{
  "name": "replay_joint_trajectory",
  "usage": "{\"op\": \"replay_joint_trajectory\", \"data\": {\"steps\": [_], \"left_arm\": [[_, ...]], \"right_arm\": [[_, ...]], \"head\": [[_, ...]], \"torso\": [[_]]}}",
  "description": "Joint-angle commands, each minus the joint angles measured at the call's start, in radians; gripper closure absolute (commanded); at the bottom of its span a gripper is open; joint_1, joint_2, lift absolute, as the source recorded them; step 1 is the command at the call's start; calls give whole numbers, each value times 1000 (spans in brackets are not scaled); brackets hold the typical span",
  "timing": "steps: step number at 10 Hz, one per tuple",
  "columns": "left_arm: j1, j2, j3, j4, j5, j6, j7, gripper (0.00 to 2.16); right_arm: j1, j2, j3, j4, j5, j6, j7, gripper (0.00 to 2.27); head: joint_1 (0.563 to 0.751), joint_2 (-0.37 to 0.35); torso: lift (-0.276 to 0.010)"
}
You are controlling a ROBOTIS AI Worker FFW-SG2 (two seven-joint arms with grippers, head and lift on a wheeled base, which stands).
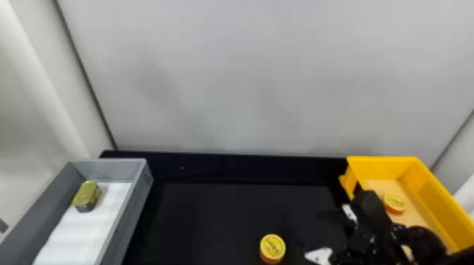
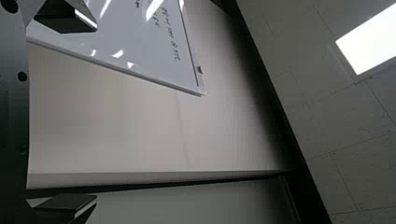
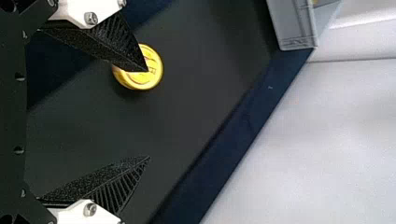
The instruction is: Pick up the round yellow can and place it in the yellow rectangular box
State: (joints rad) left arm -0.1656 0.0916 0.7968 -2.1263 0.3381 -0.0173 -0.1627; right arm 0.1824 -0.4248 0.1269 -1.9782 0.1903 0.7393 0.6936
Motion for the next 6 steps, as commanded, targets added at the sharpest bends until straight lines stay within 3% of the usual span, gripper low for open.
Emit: {"op": "replay_joint_trajectory", "data": {"steps": [1,6], "left_arm": [[0,2,3,0,-2,2,0,9],[-6,7,3,0,-5,7,2,9]], "right_arm": [[11,6,27,44,18,19,9,157],[3,26,77,59,-23,-7,23,133]], "head": [[629,12],[629,12]], "torso": [[-55],[-55]]}}
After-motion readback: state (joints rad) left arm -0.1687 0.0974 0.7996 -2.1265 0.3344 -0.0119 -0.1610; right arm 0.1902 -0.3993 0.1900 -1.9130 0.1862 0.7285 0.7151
